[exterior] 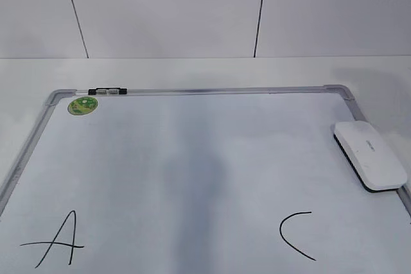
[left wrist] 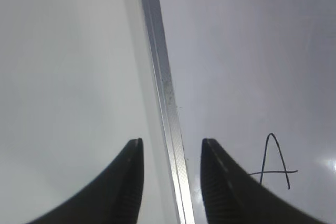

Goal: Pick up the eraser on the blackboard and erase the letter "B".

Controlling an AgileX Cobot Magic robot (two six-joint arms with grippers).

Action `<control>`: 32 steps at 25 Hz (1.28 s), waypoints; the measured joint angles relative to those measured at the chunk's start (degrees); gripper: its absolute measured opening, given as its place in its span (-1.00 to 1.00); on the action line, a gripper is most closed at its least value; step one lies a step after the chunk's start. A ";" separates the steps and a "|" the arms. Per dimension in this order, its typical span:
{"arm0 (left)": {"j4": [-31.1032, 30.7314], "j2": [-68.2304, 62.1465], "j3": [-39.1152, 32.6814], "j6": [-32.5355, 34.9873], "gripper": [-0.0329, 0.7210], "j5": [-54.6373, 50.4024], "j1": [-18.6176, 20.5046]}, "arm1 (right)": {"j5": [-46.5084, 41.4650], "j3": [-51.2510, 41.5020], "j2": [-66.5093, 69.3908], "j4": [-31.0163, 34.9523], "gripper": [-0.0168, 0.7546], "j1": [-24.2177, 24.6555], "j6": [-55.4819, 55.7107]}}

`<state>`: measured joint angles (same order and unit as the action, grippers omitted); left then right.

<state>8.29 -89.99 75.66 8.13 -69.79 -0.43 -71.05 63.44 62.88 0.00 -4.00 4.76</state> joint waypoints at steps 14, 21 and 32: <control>-0.45 23.94 -9.56 0.00 -0.18 -1.16 0.00 | -1.04 -9.01 -26.36 0.00 0.87 0.00 -0.09; -0.77 37.06 -13.33 0.00 -0.18 -1.55 0.00 | -1.51 -11.69 -37.65 0.00 0.87 0.00 -0.09; -0.91 59.53 -25.83 0.00 -0.19 -2.44 0.00 | -1.79 -11.83 -43.47 0.00 0.87 0.00 -0.09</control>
<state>7.39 -30.46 49.83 8.13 -72.23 -0.43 -72.84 51.61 19.41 0.00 -4.00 4.68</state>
